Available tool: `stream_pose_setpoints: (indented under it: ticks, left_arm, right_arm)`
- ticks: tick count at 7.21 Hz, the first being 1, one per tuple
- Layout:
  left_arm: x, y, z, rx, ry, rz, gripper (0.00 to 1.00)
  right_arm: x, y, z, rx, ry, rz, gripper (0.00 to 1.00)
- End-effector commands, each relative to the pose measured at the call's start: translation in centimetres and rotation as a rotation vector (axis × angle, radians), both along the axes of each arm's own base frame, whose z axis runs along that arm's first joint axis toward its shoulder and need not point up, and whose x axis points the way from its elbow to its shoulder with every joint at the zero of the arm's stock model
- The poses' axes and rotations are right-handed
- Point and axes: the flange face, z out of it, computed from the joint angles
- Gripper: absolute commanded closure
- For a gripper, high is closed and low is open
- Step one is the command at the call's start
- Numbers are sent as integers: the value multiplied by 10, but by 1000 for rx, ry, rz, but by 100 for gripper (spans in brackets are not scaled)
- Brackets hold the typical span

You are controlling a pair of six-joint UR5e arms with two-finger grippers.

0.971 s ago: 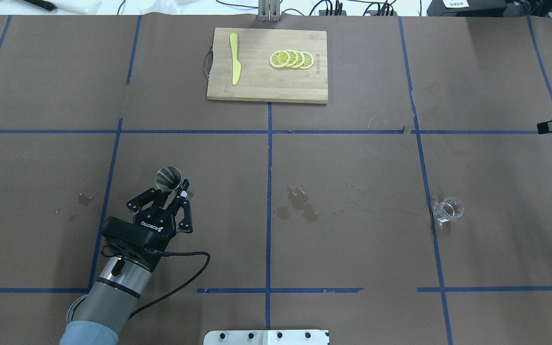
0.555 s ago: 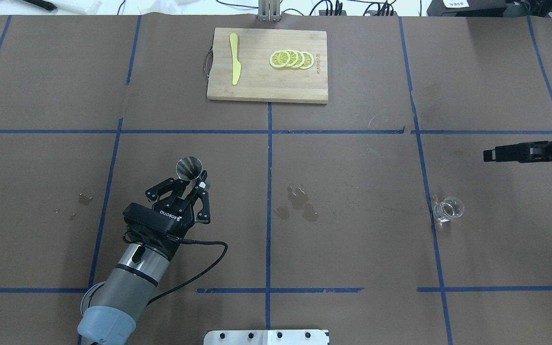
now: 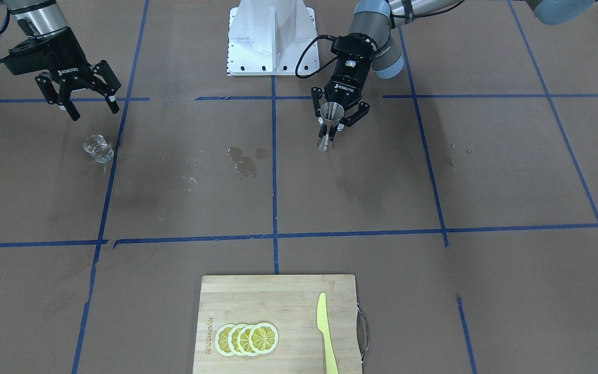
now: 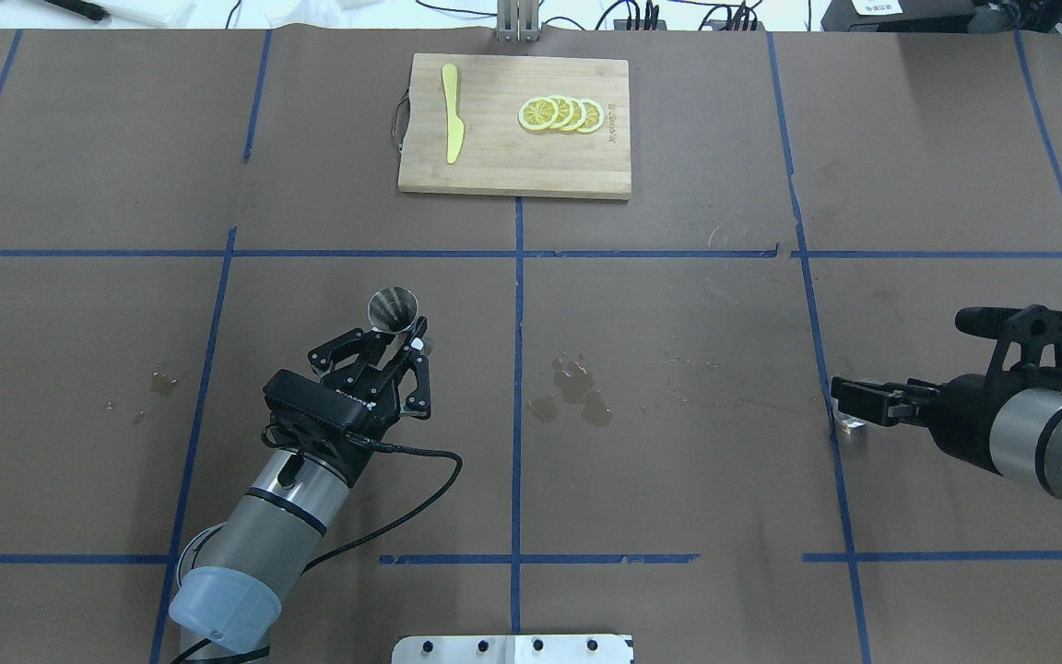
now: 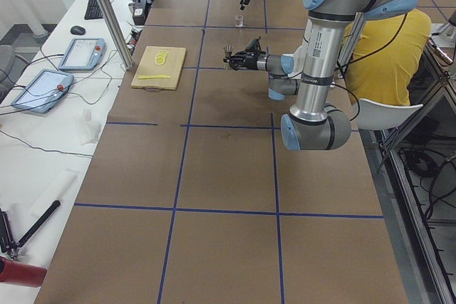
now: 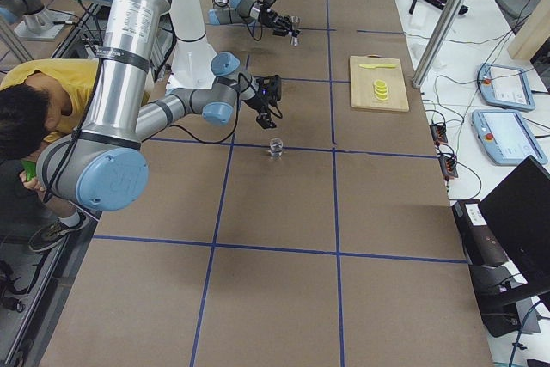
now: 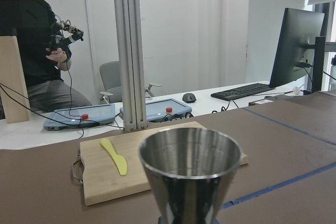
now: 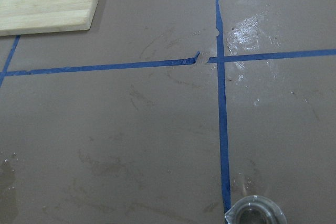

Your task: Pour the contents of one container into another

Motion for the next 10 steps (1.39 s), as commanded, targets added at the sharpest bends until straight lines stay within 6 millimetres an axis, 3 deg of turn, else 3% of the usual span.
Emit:
stream_pose_setpoints:
  ticks: [1,4,5,6,8,9,10]
  left_arm:
    - [1,-9,-17,3,15,-12,100]
    - [-2,-26,-25,11,4,-6,100]
    - [-4,-42,-29,39,-7,76,100]
    - [-4,-53,-29,64,-22,156,100]
    - [12,-57,-37,68,-26,181,100]
    - [18,-59,-39,67,-27,181,100]
    - [18,-59,-40,67,-25,181,100]
  right_arm:
    - [-16,27,10,57,33,132,2]
    - [-43,75,26,250,102,256,1]
    - [-47,80,31,260,100,271,1]
    - [-55,87,49,286,105,315,1]
    - [-61,96,68,357,119,372,2]
    - [-67,98,94,394,135,419,7]
    - [-67,97,100,410,131,446,5]
